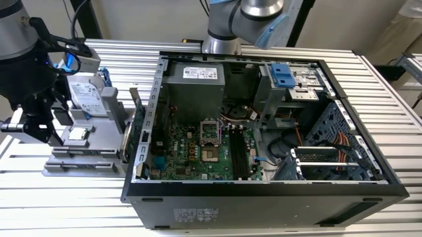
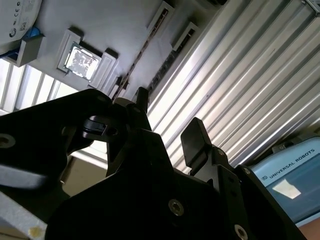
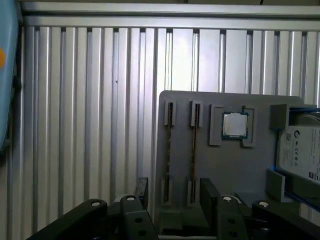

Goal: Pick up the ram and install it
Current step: 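Pick up the ram and move it above insertion slot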

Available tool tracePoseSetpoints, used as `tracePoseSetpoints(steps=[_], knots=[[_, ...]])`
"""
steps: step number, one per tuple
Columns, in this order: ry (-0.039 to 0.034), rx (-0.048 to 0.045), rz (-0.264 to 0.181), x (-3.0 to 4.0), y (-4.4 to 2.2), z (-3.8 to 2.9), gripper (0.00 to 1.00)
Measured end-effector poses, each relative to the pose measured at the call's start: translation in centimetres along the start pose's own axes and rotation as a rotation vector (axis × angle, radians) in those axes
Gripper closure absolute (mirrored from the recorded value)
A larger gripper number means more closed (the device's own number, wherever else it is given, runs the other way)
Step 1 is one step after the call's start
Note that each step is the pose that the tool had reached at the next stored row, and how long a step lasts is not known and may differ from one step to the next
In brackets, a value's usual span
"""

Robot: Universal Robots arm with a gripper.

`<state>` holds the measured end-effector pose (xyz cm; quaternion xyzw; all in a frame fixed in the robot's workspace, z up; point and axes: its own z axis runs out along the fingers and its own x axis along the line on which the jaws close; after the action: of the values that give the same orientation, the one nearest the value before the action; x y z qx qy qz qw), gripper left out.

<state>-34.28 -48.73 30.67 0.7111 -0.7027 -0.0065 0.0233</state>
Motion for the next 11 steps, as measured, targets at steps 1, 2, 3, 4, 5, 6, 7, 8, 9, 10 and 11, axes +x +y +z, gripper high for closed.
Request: tracePoseSetpoints(steps=[1, 2, 3, 4, 5, 6, 7, 8, 9, 10, 11], knots=[[0.0001, 0.0000, 0.000, 0.00, 0.00, 0.06, 0.00], [0.0001, 0.0000, 0.000, 0.00, -0.01, 0.13, 0.00], [0.0001, 0.0000, 0.000, -0.01, -0.01, 0.20, 0.00], [0.0003, -0.0001, 0.000, -0.01, -0.01, 0.27, 0.00], [0.0003, 0.0000, 0.000, -0.01, -0.01, 0.33, 0.00], [0.0004, -0.0001, 0.000, -0.01, -0.01, 0.40, 0.00], [0.0004, 0.0000, 0.000, -0.01, -0.02, 0.46, 0.00], [0.0006, -0.0002, 0.000, -0.02, -0.02, 0.52, 0.00], [0.0005, 0.0000, 0.000, -0.02, -0.02, 0.59, 0.00], [0.0007, -0.0001, 0.000, -0.02, -0.02, 0.66, 0.00], [0.0007, -0.0002, 0.000, -0.02, -0.02, 0.72, 0.00]])
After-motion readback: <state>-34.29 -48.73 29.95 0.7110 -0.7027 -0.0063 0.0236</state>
